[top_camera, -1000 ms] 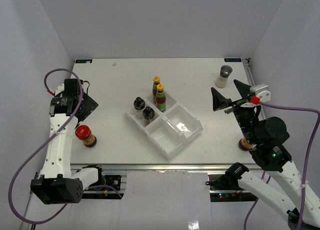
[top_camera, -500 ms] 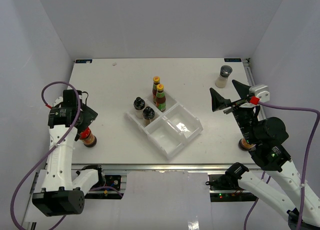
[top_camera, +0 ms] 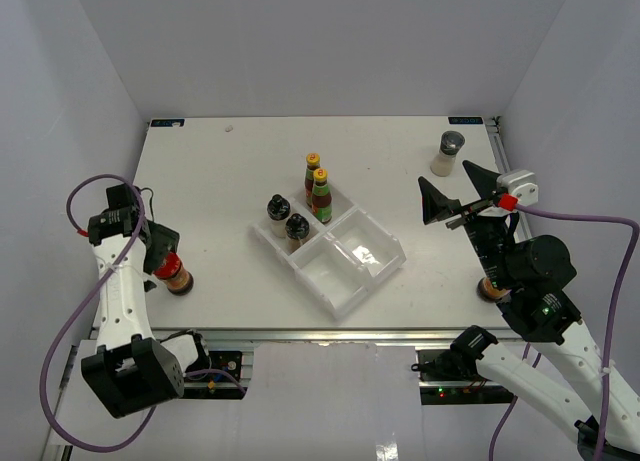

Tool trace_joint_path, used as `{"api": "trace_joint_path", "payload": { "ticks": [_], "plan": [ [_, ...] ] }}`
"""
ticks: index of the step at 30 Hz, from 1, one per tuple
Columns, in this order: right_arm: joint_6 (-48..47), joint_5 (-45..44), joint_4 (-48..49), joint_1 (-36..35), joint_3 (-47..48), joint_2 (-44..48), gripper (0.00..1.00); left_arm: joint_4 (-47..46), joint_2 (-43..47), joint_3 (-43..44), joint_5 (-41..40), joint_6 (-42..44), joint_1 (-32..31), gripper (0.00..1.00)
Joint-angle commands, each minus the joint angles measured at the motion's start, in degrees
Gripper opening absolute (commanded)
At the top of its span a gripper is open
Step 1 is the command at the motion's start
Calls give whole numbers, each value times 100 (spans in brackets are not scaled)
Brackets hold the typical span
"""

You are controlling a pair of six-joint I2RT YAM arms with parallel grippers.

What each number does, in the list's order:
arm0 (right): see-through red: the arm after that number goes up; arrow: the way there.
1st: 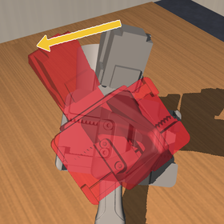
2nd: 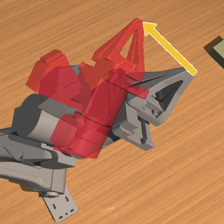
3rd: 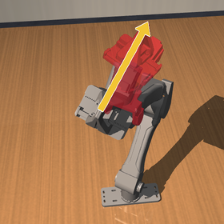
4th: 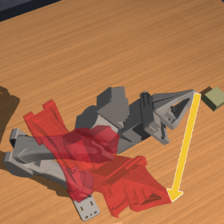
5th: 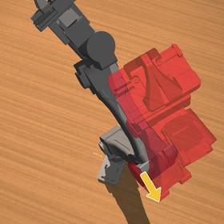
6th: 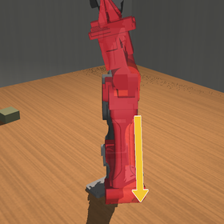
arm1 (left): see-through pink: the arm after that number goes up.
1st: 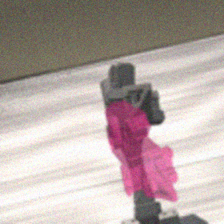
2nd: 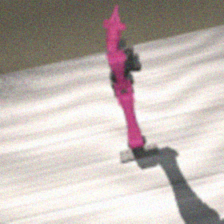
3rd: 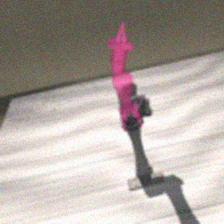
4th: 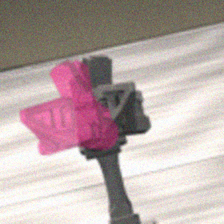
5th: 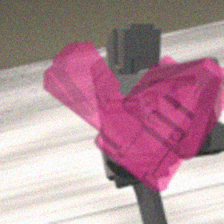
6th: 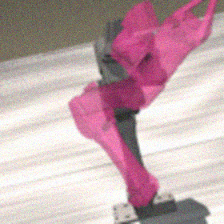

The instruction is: Organize the condiment bottles

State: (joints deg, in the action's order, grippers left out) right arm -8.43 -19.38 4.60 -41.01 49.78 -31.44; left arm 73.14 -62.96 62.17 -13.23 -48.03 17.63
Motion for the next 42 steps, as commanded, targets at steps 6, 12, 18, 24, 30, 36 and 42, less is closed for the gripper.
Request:
{"api": "trace_joint_path", "payload": {
  "ticks": [6, 12, 18, 24, 30, 36, 42],
  "plan": [
    [-133, -159, 375, -38, -3, 15, 91, -572, -137, -394, 333, 395, 372, 98],
    [-142, -168, 406, -38, -12, -20, 91, -608, -138, -307, 211, 443, 364, 98],
    [-122, -143, 404, -38, -32, -51, 91, -382, 149, -114, 190, 415, 372, 98],
    [-98, -119, 413, -38, -44, -64, 91, -473, 207, -388, 278, 437, 370, 98],
    [-101, -175, 414, -42, -63, -52, 90, -748, 34, -615, 491, 408, 364, 98],
    [-124, -207, 456, -38, -110, -18, 90, -819, -271, -638, 546, 386, 364, 98],
    [-145, -227, 495, -41, -150, 15, 90, -857, -351, -718, 538, 385, 364, 97]
  ]
}}
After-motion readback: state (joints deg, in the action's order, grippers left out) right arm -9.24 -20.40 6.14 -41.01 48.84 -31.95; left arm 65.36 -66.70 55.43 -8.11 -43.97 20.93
